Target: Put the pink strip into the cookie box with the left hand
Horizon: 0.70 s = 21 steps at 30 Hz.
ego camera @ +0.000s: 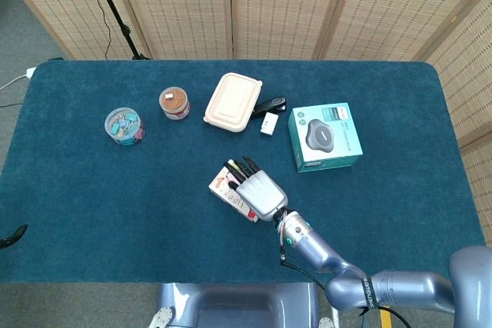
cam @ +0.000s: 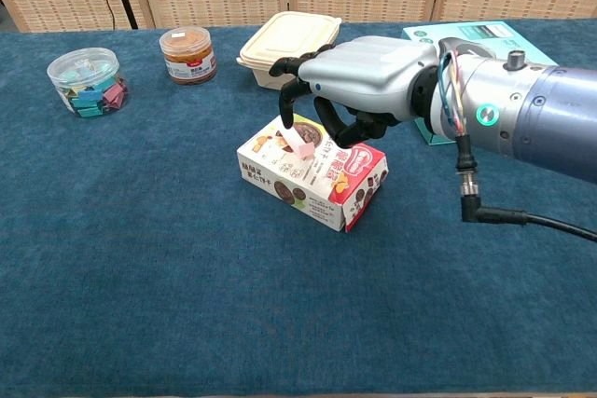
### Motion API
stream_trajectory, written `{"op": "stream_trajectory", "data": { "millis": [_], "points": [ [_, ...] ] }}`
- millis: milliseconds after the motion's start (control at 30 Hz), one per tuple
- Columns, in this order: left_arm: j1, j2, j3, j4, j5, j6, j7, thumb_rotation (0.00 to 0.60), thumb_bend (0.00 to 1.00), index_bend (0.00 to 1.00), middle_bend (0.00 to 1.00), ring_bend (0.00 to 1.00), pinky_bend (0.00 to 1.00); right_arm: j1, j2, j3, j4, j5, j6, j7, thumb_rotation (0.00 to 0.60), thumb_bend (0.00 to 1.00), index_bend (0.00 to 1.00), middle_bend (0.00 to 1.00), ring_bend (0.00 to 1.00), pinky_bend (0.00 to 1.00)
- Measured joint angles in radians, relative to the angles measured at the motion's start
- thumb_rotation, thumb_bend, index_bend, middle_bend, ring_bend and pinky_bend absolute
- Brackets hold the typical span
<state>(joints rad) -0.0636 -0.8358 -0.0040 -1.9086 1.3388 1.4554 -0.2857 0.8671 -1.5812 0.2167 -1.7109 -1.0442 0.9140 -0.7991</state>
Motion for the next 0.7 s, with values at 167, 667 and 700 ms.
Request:
{"op": "stream_trajectory", "data": {
  "millis": [167, 667, 700],
  "points": [
    [0.001, 0.004, -0.007, 0.005, -0.002, -0.015, -0.014, 0.6, 0.21, 0.0, 0.0, 0.0, 0.0, 0.021, -0.018, -0.006, 0.028, 0.026, 0.015, -0.001, 0.6, 1.0, 0.3, 0.0, 0.0, 0.0],
    [0.006, 0.006, -0.02, -0.003, -0.004, -0.039, 0.006, 0.6, 0.21, 0.0, 0.0, 0.0, 0.0, 0.058, -0.083, -0.036, 0.084, 0.075, 0.053, -0.002, 0.6, 1.0, 0.3, 0.0, 0.0, 0.0],
    [0.007, 0.005, -0.021, -0.003, -0.004, -0.039, 0.006, 0.6, 0.21, 0.0, 0.0, 0.0, 0.0, 0.061, -0.086, -0.038, 0.086, 0.075, 0.055, -0.002, 0.6, 1.0, 0.3, 0.0, 0.0, 0.0]
  ]
}}
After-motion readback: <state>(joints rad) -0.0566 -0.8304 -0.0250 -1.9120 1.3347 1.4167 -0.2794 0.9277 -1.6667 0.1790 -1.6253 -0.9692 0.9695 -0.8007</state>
